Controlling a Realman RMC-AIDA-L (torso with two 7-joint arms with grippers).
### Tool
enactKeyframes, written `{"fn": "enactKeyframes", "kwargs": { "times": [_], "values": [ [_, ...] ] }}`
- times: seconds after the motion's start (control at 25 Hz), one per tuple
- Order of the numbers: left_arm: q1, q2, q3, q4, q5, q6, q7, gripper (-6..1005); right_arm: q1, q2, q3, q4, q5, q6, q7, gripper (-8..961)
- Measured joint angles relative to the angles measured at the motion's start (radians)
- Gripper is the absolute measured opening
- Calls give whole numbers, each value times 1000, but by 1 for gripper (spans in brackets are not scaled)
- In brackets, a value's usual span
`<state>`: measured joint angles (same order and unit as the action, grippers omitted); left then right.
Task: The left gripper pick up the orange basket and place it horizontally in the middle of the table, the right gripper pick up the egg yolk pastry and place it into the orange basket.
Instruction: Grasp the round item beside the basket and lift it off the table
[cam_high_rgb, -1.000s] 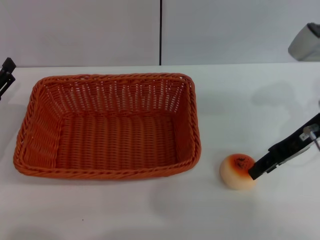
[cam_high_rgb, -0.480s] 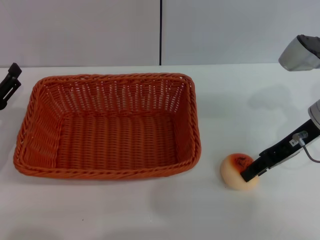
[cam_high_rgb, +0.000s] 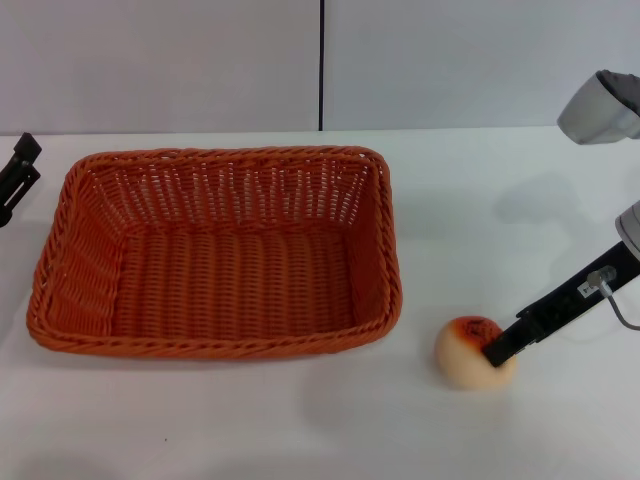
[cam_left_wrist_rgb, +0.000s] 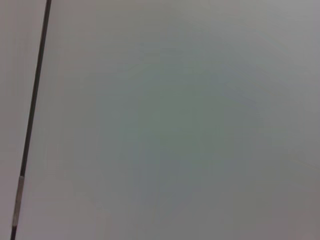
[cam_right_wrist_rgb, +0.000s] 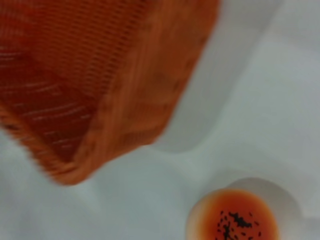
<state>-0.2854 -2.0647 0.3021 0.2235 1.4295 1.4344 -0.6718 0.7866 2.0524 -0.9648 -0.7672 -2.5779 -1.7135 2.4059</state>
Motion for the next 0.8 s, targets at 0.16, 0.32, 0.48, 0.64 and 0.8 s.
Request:
{"fn": "enactKeyframes", "kwargs": {
  "times": [0.16, 0.32, 0.48, 0.64, 0.8],
  "values": [
    [0, 0, 0, 0, 0, 1, 0, 818, 0, 0, -2, -4, 80, -81, -53, 174],
    [-5, 1, -4, 0, -3, 6, 0, 818, 3, 9, -20, -3, 130, -144, -90, 157],
    [-13, 1, -8, 1, -3, 6, 1, 818, 11, 17, -108, 31, 236, -198, -144, 139],
    [-14, 1, -8, 1, -3, 6, 1, 818, 11, 17, -141, 36, 324, -230, -184, 105],
    [-14, -1, -8, 0, -3, 6, 1, 818, 9, 17, -134, 26, 434, -285, -264, 81]
  ]
}}
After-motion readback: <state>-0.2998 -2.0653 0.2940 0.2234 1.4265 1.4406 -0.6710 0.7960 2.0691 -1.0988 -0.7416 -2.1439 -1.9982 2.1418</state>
